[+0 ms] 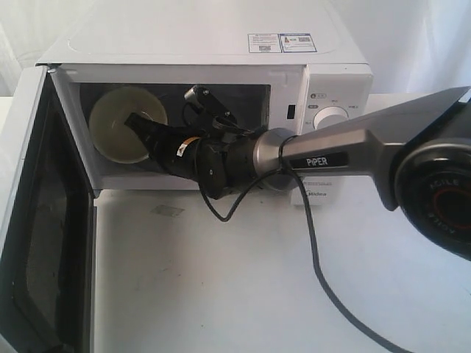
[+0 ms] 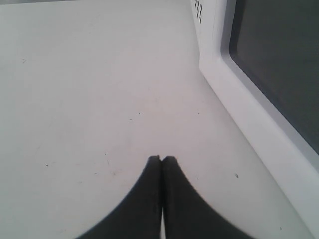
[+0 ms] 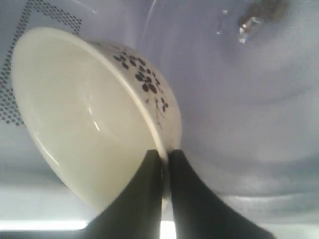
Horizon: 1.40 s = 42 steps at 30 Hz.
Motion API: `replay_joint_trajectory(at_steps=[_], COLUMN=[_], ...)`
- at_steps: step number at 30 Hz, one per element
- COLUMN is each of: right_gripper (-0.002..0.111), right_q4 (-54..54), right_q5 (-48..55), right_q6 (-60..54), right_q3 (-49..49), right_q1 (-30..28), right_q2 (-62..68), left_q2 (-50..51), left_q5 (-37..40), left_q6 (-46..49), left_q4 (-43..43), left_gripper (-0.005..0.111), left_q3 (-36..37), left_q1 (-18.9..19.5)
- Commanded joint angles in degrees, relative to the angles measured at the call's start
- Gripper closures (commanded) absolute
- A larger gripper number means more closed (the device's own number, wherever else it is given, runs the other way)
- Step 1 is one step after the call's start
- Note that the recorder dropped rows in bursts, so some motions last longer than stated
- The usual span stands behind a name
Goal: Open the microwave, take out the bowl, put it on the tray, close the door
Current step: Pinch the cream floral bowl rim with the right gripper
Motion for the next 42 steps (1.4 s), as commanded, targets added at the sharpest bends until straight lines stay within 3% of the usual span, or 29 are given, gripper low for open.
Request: replay_joint_trajectory(at_steps=[1, 19, 42], right_gripper=[0.108, 0.108, 0.108], right_q4=[-4.8, -10.81, -13.63], right_q5=[1.63, 10.18, 11.71], right_q6=[-0.99, -0.99, -0.99], right_q3=[0.93, 7.28, 21.96], right_q1=[-0.11, -0.11, -0.11], right_q2=[-3.89, -15.39, -24.37], left_q2=[-0.25, -0.25, -0.25], left_q5=[0.15, 0.15, 0.15], left_q6=[0.25, 0.25, 0.25], left_q4=[-0.45, -0.45, -0.45], left_gripper=[0.107, 0.107, 0.107], left_q3=[0.34, 0.34, 0.34], left_q1=[0.05, 0.05, 0.05])
